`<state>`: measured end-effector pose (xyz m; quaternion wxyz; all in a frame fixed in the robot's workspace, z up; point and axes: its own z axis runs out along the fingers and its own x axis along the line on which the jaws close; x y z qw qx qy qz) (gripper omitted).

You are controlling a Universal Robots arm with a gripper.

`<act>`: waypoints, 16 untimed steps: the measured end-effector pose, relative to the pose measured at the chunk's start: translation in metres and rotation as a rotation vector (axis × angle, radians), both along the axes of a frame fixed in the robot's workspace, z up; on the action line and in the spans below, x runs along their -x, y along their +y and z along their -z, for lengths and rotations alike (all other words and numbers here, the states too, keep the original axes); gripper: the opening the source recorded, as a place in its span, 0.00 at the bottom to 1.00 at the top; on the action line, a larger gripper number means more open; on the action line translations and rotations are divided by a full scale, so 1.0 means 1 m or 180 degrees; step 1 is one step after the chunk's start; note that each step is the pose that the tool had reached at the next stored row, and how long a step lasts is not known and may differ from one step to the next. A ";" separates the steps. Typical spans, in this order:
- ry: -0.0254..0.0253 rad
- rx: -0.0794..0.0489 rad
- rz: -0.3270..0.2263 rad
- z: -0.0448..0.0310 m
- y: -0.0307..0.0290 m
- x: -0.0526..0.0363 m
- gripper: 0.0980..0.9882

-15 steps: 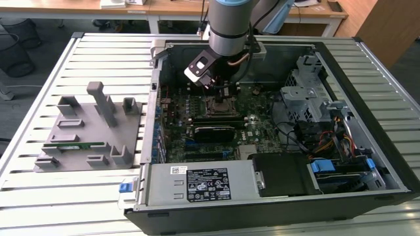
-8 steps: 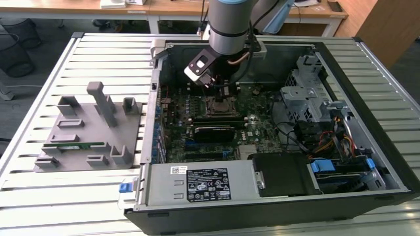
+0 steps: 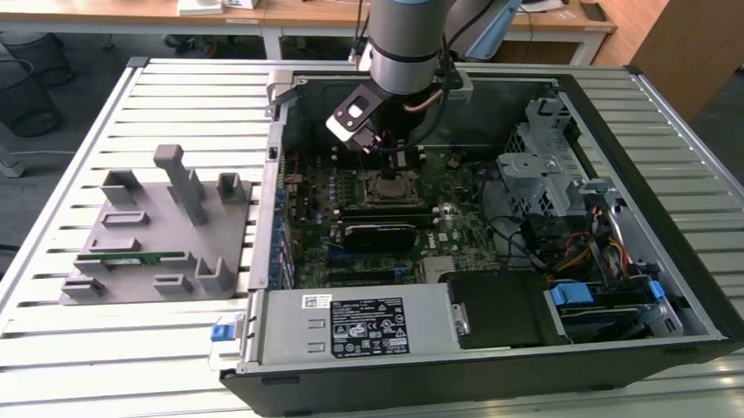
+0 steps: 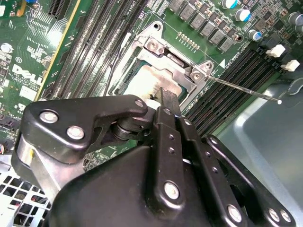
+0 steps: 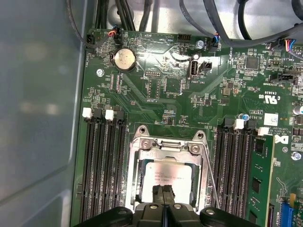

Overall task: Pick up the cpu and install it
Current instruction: 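Install the first cpu locking lever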

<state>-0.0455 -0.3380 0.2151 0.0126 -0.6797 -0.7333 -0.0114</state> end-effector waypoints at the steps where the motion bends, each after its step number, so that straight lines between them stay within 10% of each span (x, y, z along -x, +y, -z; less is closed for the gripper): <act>1: 0.0000 0.0000 0.0000 -0.0005 0.0000 0.0000 0.01; 16: 0.0000 0.0001 0.0000 -0.0051 -0.0001 0.0000 0.01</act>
